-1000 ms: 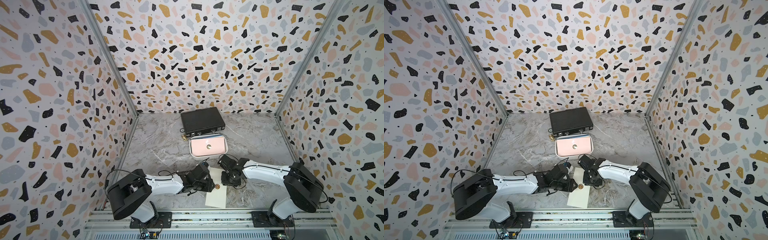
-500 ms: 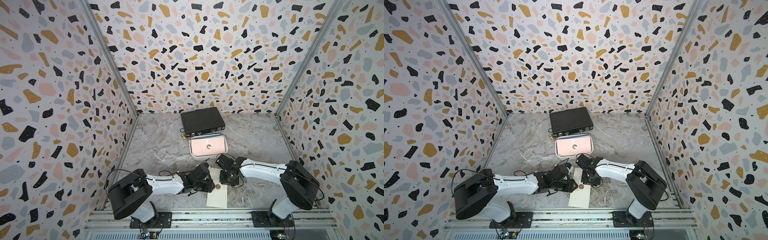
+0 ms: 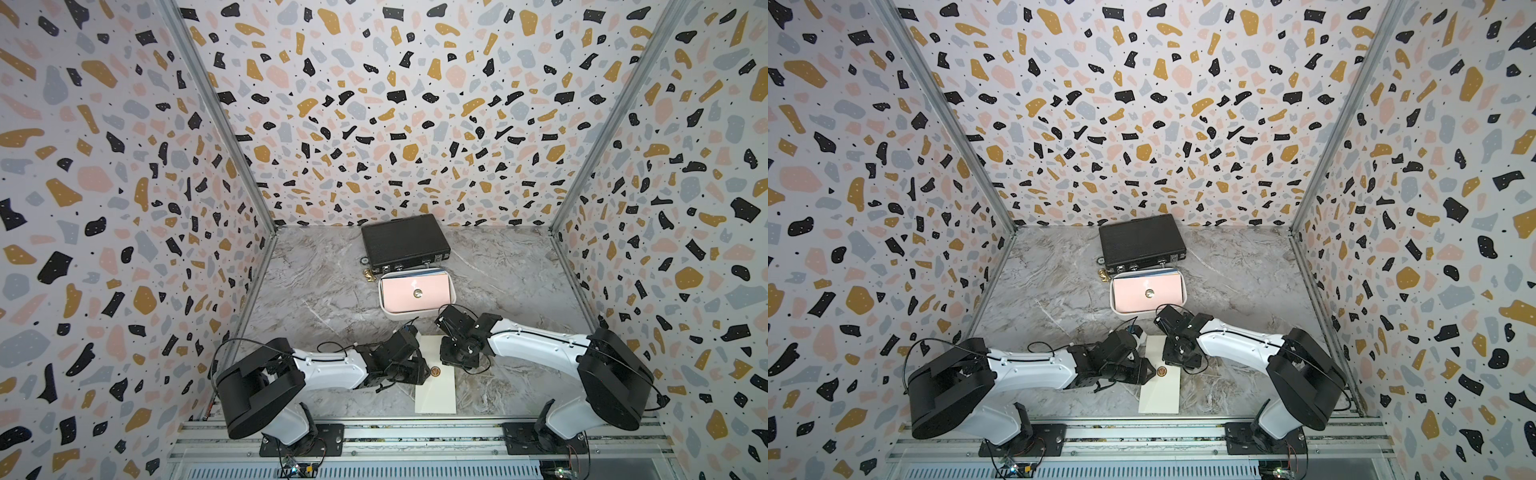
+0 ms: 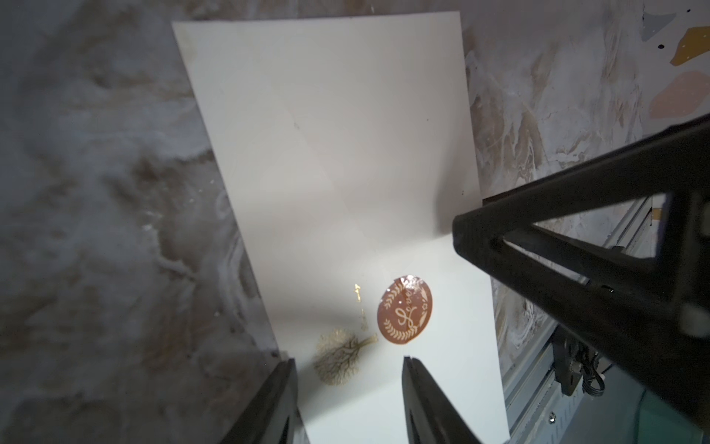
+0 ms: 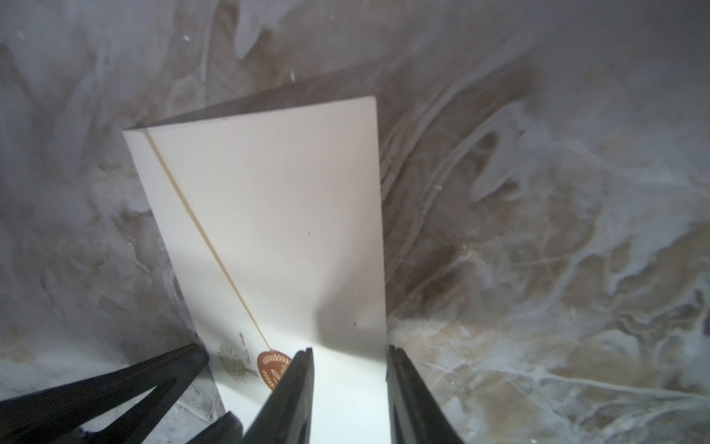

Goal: Put the sealed envelopes into the storage box
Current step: Pick up the envelope from the center of the board.

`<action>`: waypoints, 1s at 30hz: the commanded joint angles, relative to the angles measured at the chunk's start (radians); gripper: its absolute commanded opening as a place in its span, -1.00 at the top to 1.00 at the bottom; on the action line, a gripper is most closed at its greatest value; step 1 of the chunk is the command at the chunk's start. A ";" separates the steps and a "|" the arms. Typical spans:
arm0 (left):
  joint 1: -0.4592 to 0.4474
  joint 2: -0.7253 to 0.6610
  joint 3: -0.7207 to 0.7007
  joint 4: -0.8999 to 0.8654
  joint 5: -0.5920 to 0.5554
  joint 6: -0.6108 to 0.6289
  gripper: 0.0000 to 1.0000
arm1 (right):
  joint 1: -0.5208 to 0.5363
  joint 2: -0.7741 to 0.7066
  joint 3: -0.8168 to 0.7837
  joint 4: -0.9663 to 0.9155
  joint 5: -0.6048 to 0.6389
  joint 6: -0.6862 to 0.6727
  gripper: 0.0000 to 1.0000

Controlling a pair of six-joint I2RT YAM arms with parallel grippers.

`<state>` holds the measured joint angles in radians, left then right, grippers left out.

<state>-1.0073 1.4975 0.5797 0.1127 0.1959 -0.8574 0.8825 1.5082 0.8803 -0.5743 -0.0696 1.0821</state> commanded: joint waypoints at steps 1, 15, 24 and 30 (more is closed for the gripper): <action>-0.014 0.035 -0.035 -0.008 0.004 -0.010 0.03 | 0.011 -0.047 -0.009 0.076 -0.077 0.013 0.26; -0.014 0.039 -0.041 0.004 -0.006 -0.010 0.03 | 0.010 -0.210 -0.163 0.287 -0.127 0.026 0.34; -0.014 0.050 -0.047 0.022 -0.007 -0.011 0.03 | 0.010 -0.254 -0.225 0.431 -0.183 0.041 0.38; -0.015 0.050 -0.057 0.039 -0.007 -0.043 0.03 | 0.010 -0.271 -0.281 0.548 -0.225 0.067 0.44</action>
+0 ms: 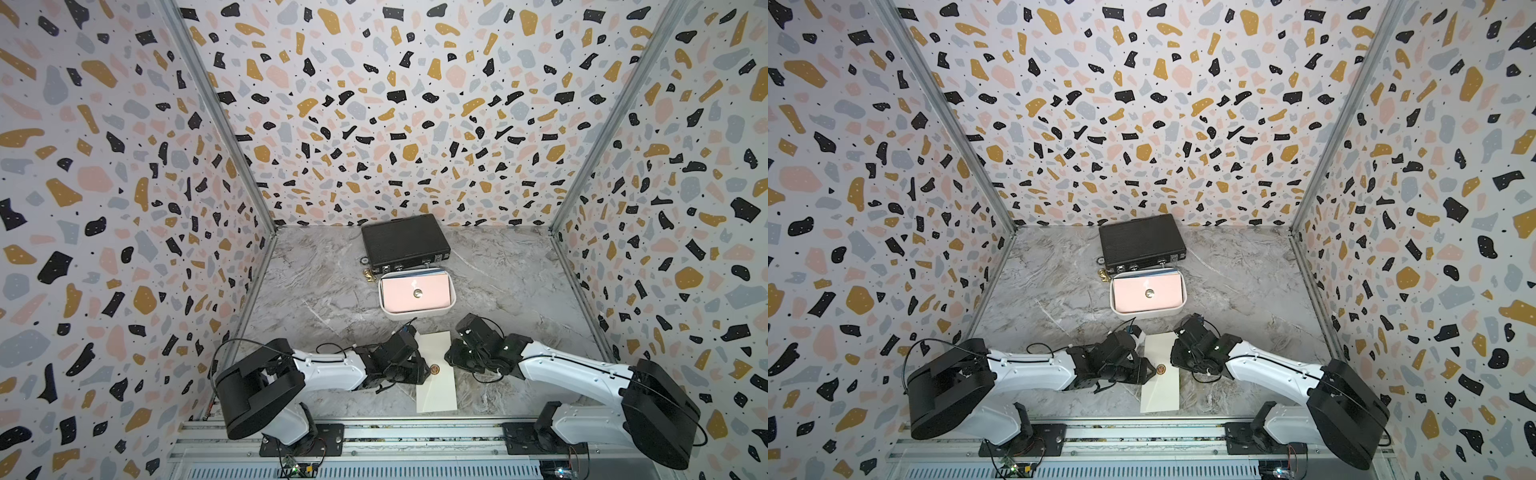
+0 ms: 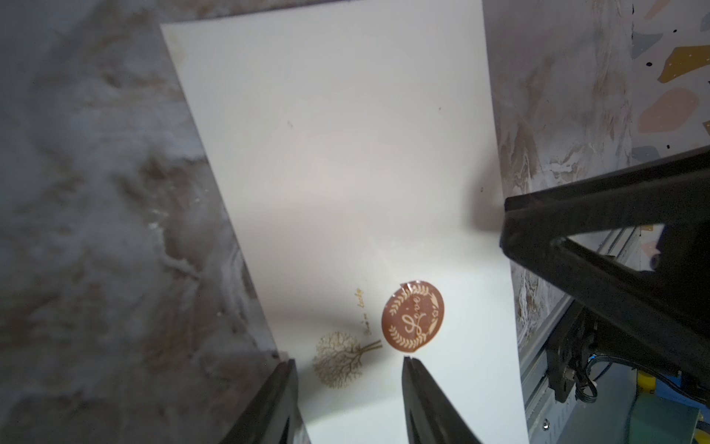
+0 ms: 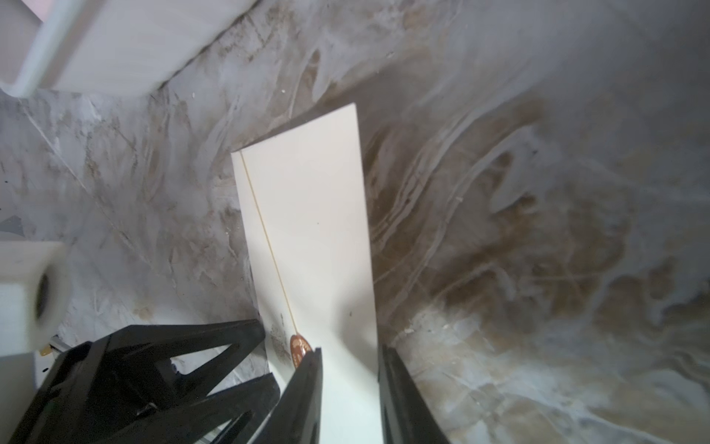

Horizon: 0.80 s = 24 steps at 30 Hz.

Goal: Put the sealed envelopes into the storage box
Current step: Pick up the envelope from the center of the board.

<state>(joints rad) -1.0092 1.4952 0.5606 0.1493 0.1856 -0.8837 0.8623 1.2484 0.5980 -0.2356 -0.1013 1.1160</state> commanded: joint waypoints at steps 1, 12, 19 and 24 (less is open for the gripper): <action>-0.013 0.054 -0.038 0.004 0.003 -0.016 0.03 | 0.030 -0.013 -0.006 0.236 -0.202 0.037 0.44; -0.014 0.054 -0.043 0.022 -0.001 -0.020 0.03 | 0.030 -0.030 -0.027 0.267 -0.252 0.021 0.50; -0.015 0.057 -0.045 0.027 -0.005 -0.019 0.03 | 0.030 -0.027 -0.027 0.226 -0.253 -0.015 0.51; -0.015 0.050 -0.054 0.026 -0.003 -0.020 0.03 | 0.030 -0.027 -0.026 0.141 -0.232 -0.071 0.48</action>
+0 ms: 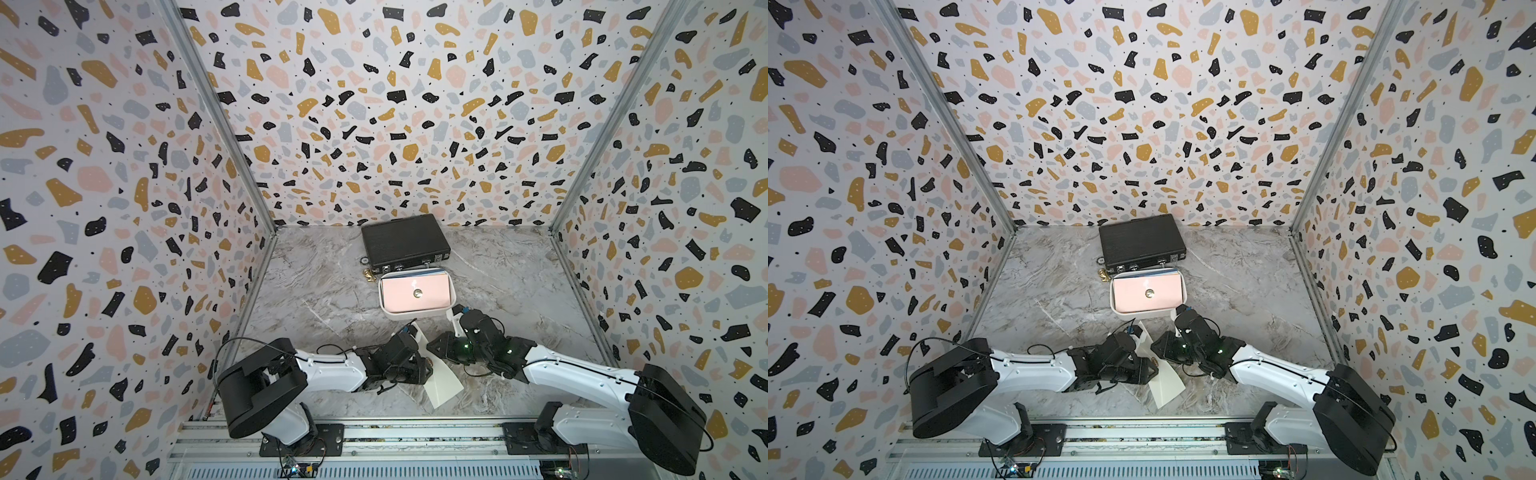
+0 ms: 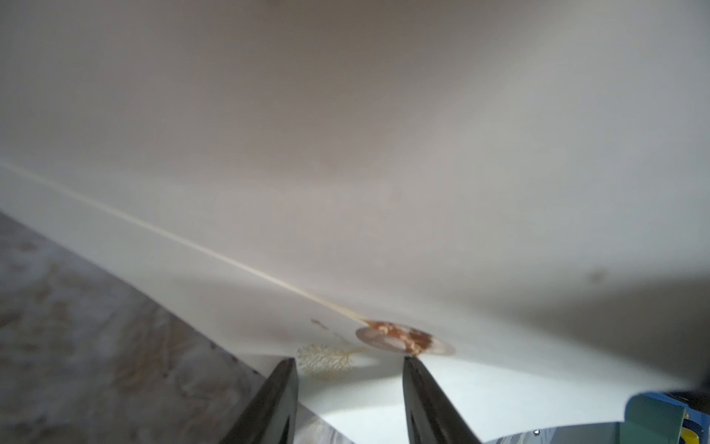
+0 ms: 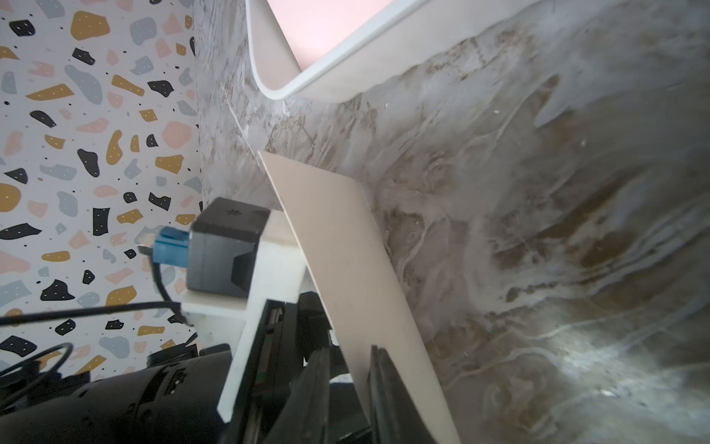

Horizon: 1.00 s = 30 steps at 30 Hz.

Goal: Put the sealed envelopes into the storage box
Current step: Pick up the envelope from the center of the board.

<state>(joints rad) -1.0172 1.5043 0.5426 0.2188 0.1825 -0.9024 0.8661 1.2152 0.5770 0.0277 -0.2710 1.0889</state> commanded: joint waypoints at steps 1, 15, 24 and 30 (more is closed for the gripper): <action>-0.007 0.038 -0.039 -0.042 -0.001 -0.001 0.03 | 0.027 0.004 -0.006 -0.135 -0.055 -0.055 0.46; -0.004 -0.069 -0.038 -0.122 -0.040 0.017 -0.36 | 0.021 -0.042 0.010 -0.231 0.028 -0.185 1.00; 0.113 -0.595 -0.058 -0.319 -0.056 0.117 -0.73 | -0.023 -0.288 0.007 -0.195 0.006 -0.319 1.00; 0.191 -0.696 -0.067 -0.222 0.084 0.115 -0.78 | -0.035 -0.340 -0.010 0.031 -0.144 -0.235 1.00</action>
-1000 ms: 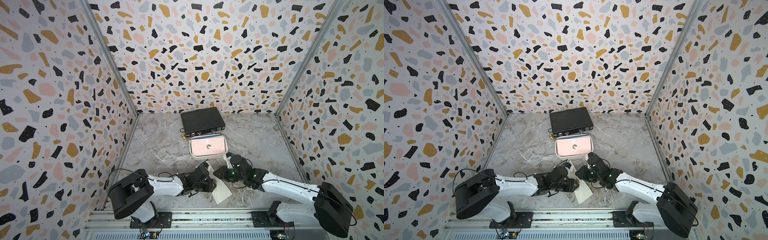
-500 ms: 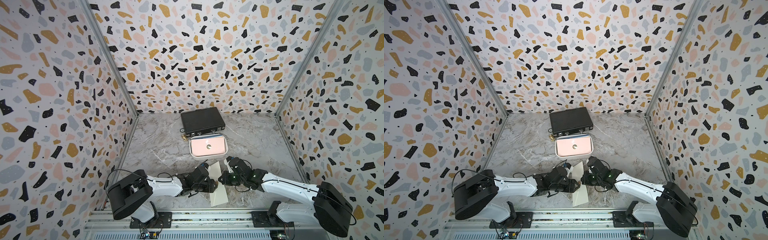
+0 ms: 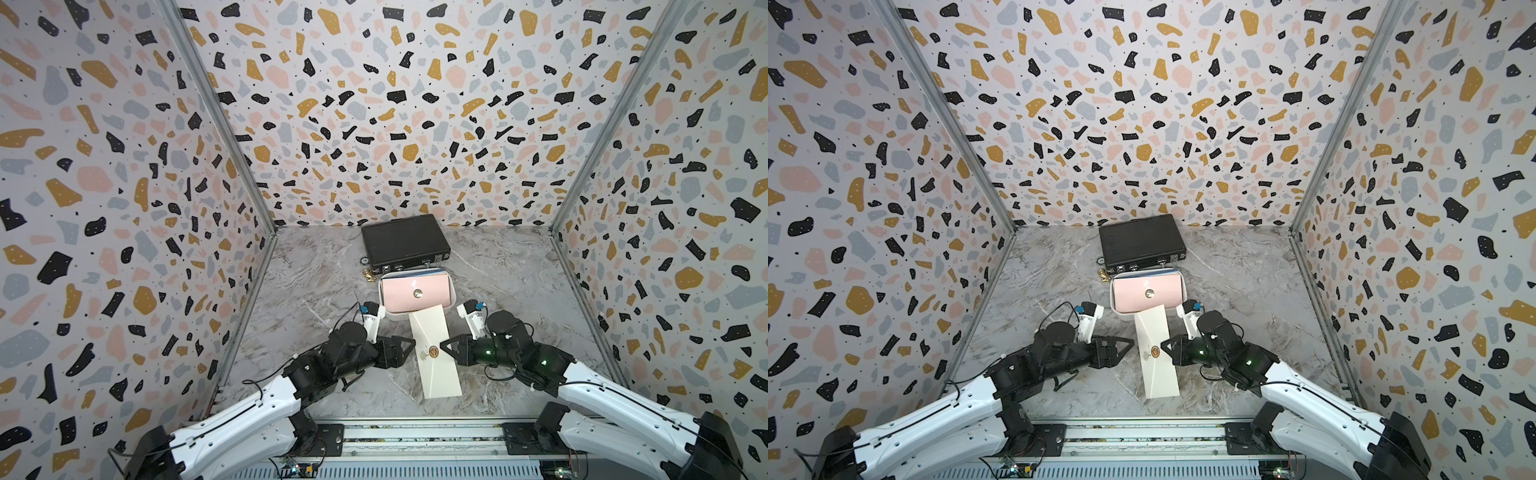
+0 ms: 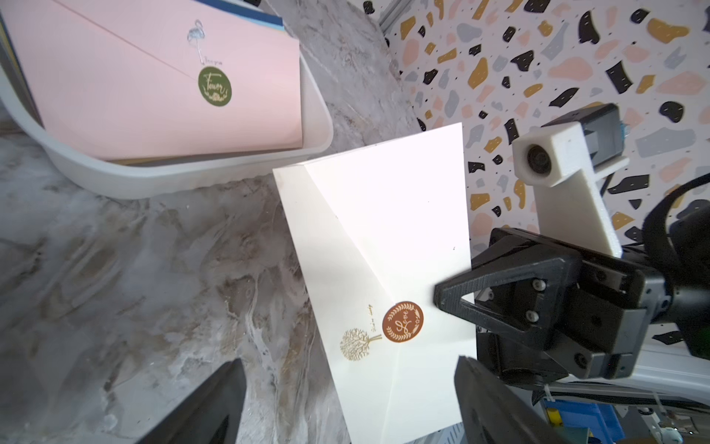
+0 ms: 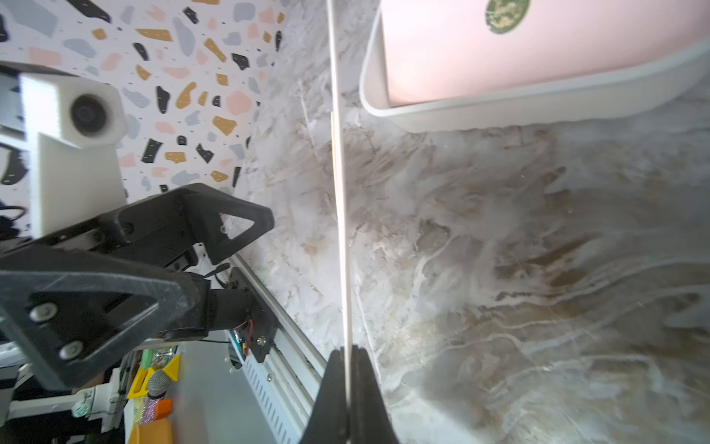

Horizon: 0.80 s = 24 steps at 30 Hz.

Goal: Put the sealed envelopes into the storage box
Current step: Pick up the envelope from the center of the board.

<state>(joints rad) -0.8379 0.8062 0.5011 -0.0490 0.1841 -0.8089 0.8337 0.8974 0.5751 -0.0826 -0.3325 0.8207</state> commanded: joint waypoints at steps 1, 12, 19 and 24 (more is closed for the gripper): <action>0.013 0.001 -0.026 0.071 0.099 0.016 -0.77 | -0.002 -0.026 -0.012 0.177 -0.086 0.059 1.00; 0.013 -0.021 -0.082 0.280 0.174 -0.051 -0.33 | -0.008 0.020 -0.040 0.407 -0.160 0.202 1.00; 0.013 -0.079 -0.110 0.329 0.135 -0.115 0.17 | -0.016 0.048 -0.075 0.449 -0.160 0.215 1.00; 0.012 -0.088 -0.103 0.306 0.141 -0.124 0.73 | -0.019 0.054 -0.079 0.443 -0.159 0.212 1.00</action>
<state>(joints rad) -0.8253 0.7300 0.3954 0.2008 0.3134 -0.9245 0.8177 0.9508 0.4980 0.3351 -0.4805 1.0309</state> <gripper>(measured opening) 0.172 0.045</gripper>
